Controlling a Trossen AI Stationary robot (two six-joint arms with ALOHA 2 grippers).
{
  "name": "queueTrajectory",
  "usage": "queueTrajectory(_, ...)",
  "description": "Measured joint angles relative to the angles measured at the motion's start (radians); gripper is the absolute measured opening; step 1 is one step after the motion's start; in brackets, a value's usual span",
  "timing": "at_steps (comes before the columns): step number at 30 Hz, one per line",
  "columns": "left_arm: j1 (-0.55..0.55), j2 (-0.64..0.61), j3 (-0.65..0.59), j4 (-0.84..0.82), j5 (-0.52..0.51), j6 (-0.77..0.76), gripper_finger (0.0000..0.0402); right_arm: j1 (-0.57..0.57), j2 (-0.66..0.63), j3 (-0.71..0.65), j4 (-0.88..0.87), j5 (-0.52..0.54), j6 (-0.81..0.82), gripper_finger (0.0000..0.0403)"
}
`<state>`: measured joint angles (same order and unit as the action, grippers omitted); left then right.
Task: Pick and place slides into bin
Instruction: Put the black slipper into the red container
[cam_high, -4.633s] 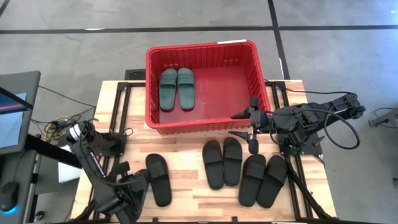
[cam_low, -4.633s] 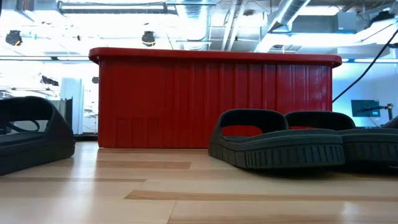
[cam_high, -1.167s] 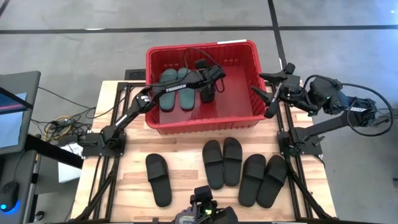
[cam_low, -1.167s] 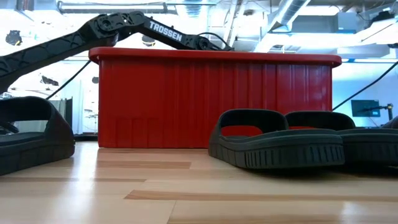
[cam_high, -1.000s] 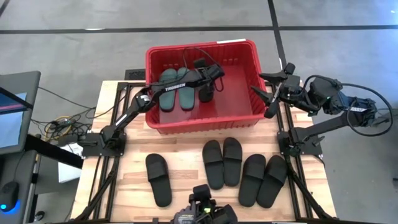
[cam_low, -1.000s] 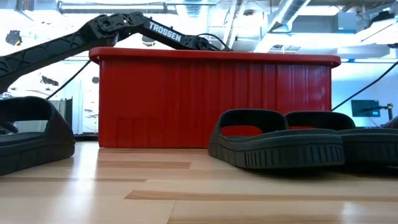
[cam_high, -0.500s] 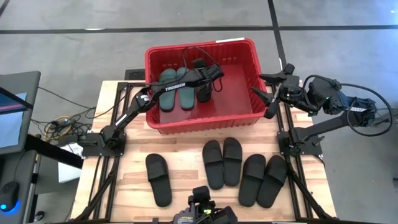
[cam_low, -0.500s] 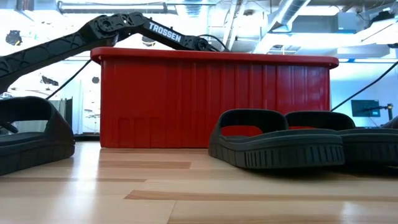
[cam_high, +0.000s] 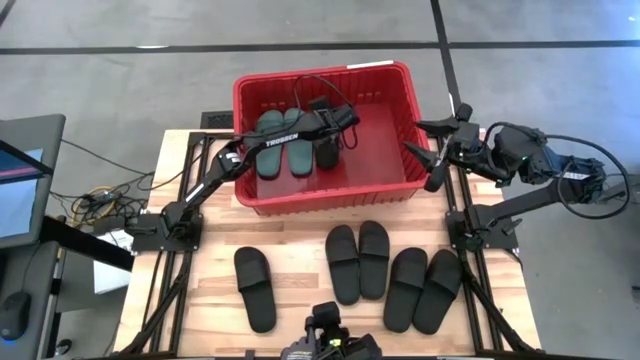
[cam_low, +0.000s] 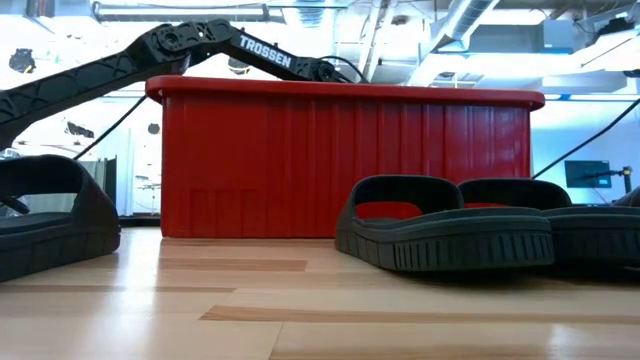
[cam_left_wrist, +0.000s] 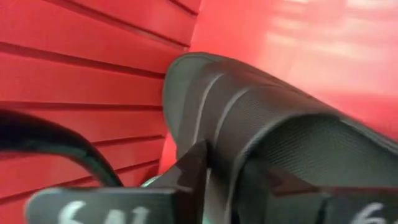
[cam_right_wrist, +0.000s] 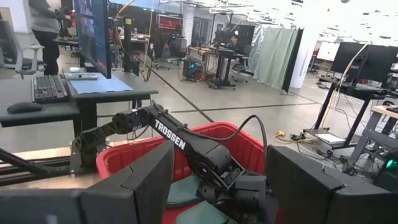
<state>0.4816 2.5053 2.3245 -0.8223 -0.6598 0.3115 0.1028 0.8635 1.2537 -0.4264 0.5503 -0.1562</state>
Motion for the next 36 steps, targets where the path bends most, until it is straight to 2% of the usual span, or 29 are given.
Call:
queueTrajectory(6,-0.001,0.0,0.0,0.002,0.014,-0.015,0.0111,0.0,0.0,0.0,-0.012,0.0,0.0,0.024)
queueTrajectory(11,-0.001,0.0,0.0,0.004,0.036,-0.008,0.0136,0.0,0.0,0.0,-0.016,-0.001,0.0,0.024)
queueTrajectory(20,-0.001,0.0,0.0,-0.016,0.037,0.098,0.0151,0.0,0.0,0.0,-0.028,-0.003,0.0,0.024)
queueTrajectory(36,-0.003,-0.005,0.032,-0.065,0.181,0.116,0.0179,0.0,-0.001,0.0,-0.046,-0.029,0.0,0.024)
